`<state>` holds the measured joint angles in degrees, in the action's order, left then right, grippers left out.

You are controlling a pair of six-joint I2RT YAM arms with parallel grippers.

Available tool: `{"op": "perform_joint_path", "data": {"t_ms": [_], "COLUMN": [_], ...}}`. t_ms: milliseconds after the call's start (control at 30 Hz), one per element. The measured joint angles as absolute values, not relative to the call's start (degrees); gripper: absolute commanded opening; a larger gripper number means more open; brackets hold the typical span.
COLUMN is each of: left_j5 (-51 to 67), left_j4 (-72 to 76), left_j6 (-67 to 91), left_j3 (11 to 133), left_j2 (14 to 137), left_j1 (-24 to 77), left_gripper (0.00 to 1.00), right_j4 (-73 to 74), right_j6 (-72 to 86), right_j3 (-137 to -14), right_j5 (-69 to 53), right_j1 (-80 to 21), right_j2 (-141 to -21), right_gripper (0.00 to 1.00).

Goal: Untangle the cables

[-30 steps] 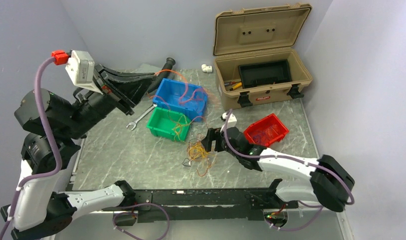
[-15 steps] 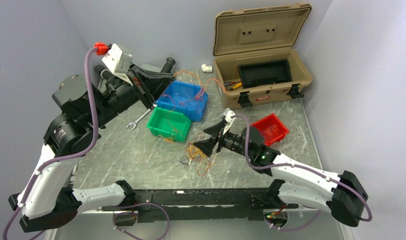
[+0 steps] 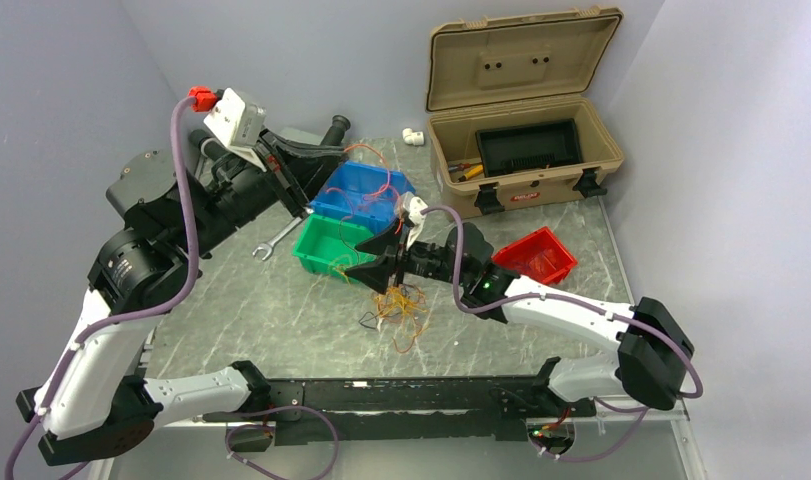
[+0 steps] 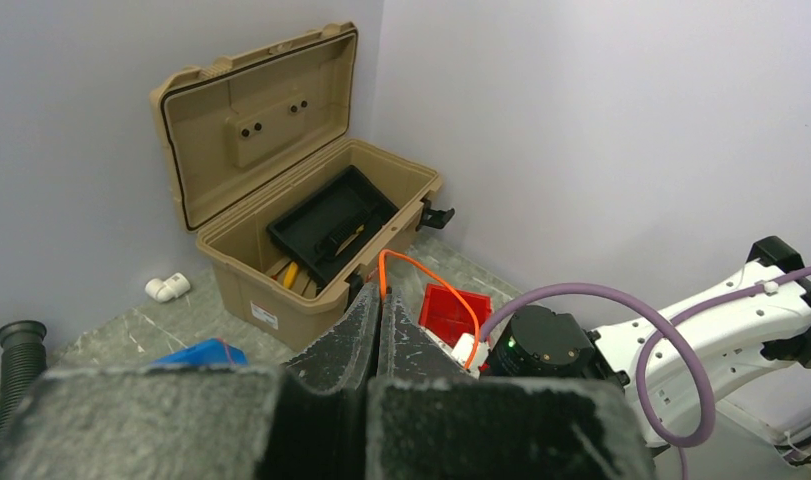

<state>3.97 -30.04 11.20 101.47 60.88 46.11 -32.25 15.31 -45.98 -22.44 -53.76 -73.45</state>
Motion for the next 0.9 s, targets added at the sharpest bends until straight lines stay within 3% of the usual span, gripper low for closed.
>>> {"op": "perform_joint_path", "data": {"t_ms": [67, 200, 233, 467, 700, 767, 867, 900], "left_j5": [3.25, 2.13, 1.8, -8.62, -10.9, -8.75, -4.89, -3.53], "left_j4": [-30.13, -30.24, -30.24, -31.16, -30.28, -30.24, -29.65, -29.32], "left_j6": [11.2, 11.14, 11.05, 12.29, 20.08, 21.89, 23.22, 23.22], "left_j3": [101.47, 101.43, 101.34, 96.84, 77.43, 74.46, 71.85, 71.16], "left_j2": [60.9, 60.88, 60.88, 59.33, 52.86, 53.15, 55.77, 56.45], "left_j1": [46.11, 46.11, 46.11, 45.52, 34.46, 31.53, 30.02, 29.95], "left_gripper": [0.0, 0.0, 0.0, 0.0, 0.05, 0.23, 0.76, 0.88], "right_j4": [-33.56, -34.37, -34.37, -31.0, -23.9, -23.07, -22.11, -21.32], "right_j6": [15.59, 16.29, 16.51, 17.8, 18.48, 19.07, 20.21, 20.62], "right_j3": [-46.28, -46.48, -46.52, -47.0, -55.11, -57.49, -58.61, -58.81], "right_j5": [-23.4, -24.36, -24.1, -17.82, -15.07, -15.11, -14.46, -13.56], "right_j1": [-53.95, -54.11, -54.11, -54.19, -54.19, -54.19, -54.19, -54.19], "right_j2": [-74.3, -74.96, -74.96, -72.31, -68.2, -67.64, -66.19, -65.65], "right_gripper": [0.47, 0.07, 0.02, 0.0, 0.0, 0.0, 0.0, 0.0]}}
